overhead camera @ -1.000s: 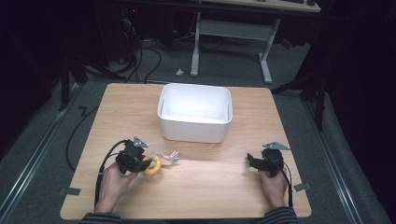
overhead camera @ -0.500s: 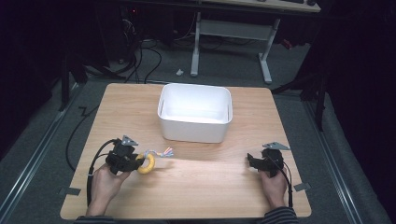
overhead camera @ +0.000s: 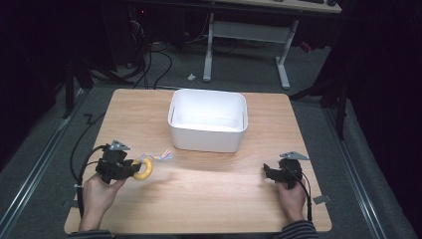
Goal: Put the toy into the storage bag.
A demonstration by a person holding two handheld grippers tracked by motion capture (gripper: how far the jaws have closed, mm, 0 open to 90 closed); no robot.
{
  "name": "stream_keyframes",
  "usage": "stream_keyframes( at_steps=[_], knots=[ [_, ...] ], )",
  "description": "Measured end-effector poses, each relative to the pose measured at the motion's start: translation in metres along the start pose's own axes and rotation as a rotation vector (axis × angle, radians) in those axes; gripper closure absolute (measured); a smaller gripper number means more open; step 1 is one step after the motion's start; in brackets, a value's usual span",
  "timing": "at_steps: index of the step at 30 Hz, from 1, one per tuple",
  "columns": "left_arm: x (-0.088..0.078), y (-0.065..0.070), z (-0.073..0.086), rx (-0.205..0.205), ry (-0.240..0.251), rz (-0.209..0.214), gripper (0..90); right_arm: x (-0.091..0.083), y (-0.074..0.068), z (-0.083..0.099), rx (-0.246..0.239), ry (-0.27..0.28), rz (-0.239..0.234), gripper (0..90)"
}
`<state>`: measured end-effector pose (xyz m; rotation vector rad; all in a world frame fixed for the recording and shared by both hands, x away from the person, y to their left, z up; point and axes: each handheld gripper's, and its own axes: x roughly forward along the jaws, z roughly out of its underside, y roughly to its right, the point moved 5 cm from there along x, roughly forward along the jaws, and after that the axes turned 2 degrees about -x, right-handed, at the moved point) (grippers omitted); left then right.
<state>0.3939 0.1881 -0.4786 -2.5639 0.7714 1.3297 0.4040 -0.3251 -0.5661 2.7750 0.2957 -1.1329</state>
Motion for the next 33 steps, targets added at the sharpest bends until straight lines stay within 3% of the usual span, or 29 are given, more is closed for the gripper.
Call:
stream_keyframes(
  at_steps=[11, 33],
  knots=[
    [-0.017, -0.014, -0.007, -0.047, 0.023, -0.040, 66.8, 0.000, 0.000, 0.000, 0.000, 0.000, -0.001, 19.8],
    [-0.039, -0.027, -0.030, -0.102, 0.042, -0.049, 66.7, 0.000, 0.000, 0.000, -0.002, 0.000, -0.004, 19.9]
  ],
)
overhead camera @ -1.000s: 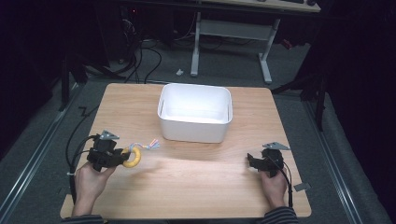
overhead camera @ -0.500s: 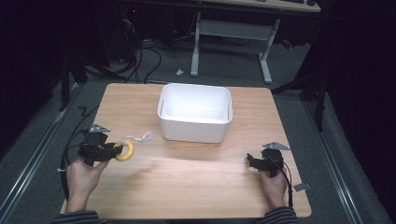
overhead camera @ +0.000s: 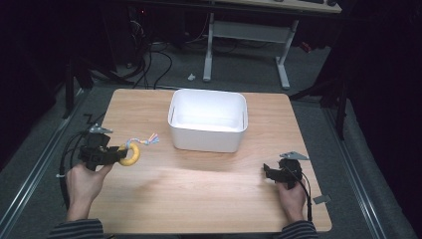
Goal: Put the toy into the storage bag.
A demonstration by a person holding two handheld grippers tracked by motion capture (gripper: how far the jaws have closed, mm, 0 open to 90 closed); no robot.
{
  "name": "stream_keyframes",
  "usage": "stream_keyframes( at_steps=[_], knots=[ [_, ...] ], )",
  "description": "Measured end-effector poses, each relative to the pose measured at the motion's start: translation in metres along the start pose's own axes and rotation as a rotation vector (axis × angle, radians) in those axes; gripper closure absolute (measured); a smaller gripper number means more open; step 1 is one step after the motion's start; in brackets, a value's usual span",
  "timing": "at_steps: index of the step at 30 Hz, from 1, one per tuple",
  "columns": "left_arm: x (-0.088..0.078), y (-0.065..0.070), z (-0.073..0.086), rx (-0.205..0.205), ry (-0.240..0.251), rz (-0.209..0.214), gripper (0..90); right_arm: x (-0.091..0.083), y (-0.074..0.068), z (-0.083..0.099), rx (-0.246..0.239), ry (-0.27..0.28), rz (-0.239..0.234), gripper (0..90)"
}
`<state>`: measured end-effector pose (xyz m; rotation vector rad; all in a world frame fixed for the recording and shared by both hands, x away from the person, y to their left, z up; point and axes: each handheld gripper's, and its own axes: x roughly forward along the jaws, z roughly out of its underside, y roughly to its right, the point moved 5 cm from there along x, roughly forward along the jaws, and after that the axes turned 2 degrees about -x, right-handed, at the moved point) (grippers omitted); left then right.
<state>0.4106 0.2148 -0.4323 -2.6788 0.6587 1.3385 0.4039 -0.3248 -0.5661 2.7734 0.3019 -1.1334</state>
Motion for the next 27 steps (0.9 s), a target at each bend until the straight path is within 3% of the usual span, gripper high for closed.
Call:
stream_keyframes(
  at_steps=[17, 27],
  knots=[
    [-0.020, 0.003, -0.032, 0.001, 0.029, -0.002, 66.7, 0.000, 0.000, 0.000, 0.000, 0.000, -0.001, 19.8],
    [-0.014, 0.013, -0.052, 0.021, 0.011, 0.012, 66.8, 0.000, 0.000, 0.000, 0.001, 0.000, 0.001, 19.9]
  ],
)
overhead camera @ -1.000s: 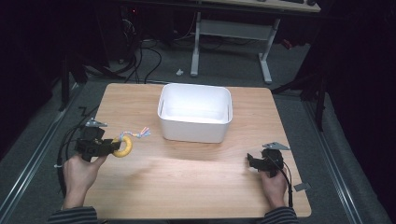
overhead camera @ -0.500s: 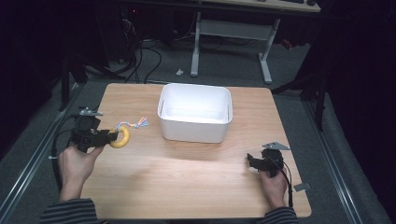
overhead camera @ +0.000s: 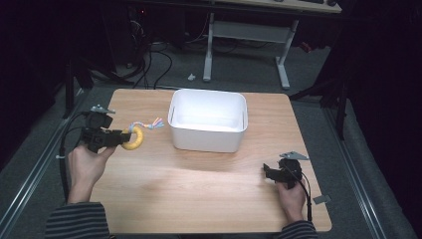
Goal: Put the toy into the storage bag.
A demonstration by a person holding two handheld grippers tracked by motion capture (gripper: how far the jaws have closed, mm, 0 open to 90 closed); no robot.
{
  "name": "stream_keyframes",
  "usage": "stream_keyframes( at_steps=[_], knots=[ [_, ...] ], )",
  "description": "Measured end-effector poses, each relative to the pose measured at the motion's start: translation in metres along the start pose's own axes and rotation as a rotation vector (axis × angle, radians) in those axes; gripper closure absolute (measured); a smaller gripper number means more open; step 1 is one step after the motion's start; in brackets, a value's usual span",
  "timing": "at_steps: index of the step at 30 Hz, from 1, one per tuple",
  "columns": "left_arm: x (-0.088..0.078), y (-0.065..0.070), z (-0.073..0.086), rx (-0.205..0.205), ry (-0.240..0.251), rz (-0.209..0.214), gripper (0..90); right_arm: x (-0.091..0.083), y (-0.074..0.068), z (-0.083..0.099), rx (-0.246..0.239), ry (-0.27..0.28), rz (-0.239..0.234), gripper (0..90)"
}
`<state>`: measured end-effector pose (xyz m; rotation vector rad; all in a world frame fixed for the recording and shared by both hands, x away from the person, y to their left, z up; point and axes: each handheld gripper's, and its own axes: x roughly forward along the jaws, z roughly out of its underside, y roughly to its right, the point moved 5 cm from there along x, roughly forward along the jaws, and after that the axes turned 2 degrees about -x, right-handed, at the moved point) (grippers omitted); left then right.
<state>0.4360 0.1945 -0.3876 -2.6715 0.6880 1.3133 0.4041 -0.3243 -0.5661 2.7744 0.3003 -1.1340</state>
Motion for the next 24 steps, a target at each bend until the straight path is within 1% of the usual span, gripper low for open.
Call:
stream_keyframes(
  at_steps=[2, 5, 9, 11, 12, 14, 21, 24],
  knots=[
    [0.000, 0.002, -0.005, 0.007, 0.001, -0.001, 66.8, 0.000, 0.000, 0.000, 0.000, 0.000, 0.000, 19.9],
    [-0.001, 0.006, -0.014, 0.014, 0.004, 0.012, 66.8, 0.000, 0.000, 0.000, -0.001, 0.001, 0.001, 19.9],
    [-0.004, 0.012, -0.026, 0.029, 0.007, 0.006, 66.8, 0.000, 0.000, 0.000, -0.001, 0.000, 0.000, 20.0],
    [-0.005, 0.014, -0.028, 0.036, 0.009, 0.002, 66.8, 0.000, 0.000, 0.000, -0.002, 0.000, 0.000, 20.0],
    [-0.008, 0.019, -0.034, 0.046, 0.019, 0.002, 66.8, 0.000, 0.000, 0.000, -0.002, 0.000, 0.000, 20.0],
    [-0.010, 0.023, -0.039, 0.056, 0.029, 0.006, 66.8, 0.000, 0.000, 0.000, -0.001, 0.000, 0.000, 20.0],
    [-0.008, 0.032, -0.050, 0.066, 0.027, 0.011, 66.8, 0.000, 0.000, 0.000, -0.002, 0.000, 0.000, 20.0],
    [-0.008, 0.035, -0.053, 0.067, 0.034, 0.022, 66.8, 0.000, -0.001, 0.000, -0.003, -0.001, -0.001, 20.0]
  ],
)
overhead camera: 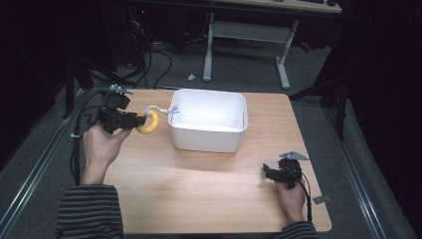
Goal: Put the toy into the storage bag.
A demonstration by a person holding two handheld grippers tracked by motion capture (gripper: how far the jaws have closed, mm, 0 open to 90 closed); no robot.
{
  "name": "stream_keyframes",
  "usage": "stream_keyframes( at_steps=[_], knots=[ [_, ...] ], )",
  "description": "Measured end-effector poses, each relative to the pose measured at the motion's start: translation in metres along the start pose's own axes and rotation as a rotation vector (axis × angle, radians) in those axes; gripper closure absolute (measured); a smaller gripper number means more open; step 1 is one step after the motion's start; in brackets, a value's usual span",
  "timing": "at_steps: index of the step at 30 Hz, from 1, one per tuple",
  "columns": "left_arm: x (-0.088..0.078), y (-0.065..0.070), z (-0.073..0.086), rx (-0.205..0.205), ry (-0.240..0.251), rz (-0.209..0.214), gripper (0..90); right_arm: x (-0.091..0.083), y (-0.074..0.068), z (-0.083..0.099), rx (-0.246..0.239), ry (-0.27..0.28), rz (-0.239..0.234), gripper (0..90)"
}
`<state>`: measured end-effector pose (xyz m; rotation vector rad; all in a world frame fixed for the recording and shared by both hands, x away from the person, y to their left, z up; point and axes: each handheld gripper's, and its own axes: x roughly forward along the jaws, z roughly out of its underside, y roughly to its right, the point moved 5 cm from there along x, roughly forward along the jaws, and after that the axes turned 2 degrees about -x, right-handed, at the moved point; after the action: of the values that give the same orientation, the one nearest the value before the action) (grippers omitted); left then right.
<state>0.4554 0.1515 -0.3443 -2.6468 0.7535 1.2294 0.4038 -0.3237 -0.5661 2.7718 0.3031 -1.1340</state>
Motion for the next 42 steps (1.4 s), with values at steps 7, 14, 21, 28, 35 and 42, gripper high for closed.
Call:
stream_keyframes(
  at_steps=[7, 14, 21, 28, 35, 42],
  knots=[
    [0.006, 0.004, -0.007, 0.007, -0.007, 0.003, 66.8, 0.000, 0.000, 0.000, -0.001, 0.000, -0.001, 20.0],
    [0.016, 0.010, -0.012, 0.013, -0.010, 0.020, 66.8, 0.000, 0.000, 0.000, -0.003, 0.003, -0.002, 20.0],
    [0.025, 0.015, -0.019, 0.025, -0.015, 0.034, 66.8, 0.000, 0.000, 0.000, -0.003, 0.001, -0.001, 20.0],
    [0.038, 0.018, -0.024, 0.026, -0.029, 0.038, 66.8, 0.000, 0.000, 0.000, -0.003, 0.001, -0.001, 20.0],
    [0.049, 0.026, -0.032, 0.029, -0.031, 0.050, 66.8, 0.000, 0.000, 0.000, -0.003, 0.001, -0.001, 20.0],
    [0.060, 0.038, -0.039, 0.049, -0.037, 0.060, 66.8, 0.000, 0.000, 0.000, -0.002, 0.001, -0.001, 20.0]
  ],
)
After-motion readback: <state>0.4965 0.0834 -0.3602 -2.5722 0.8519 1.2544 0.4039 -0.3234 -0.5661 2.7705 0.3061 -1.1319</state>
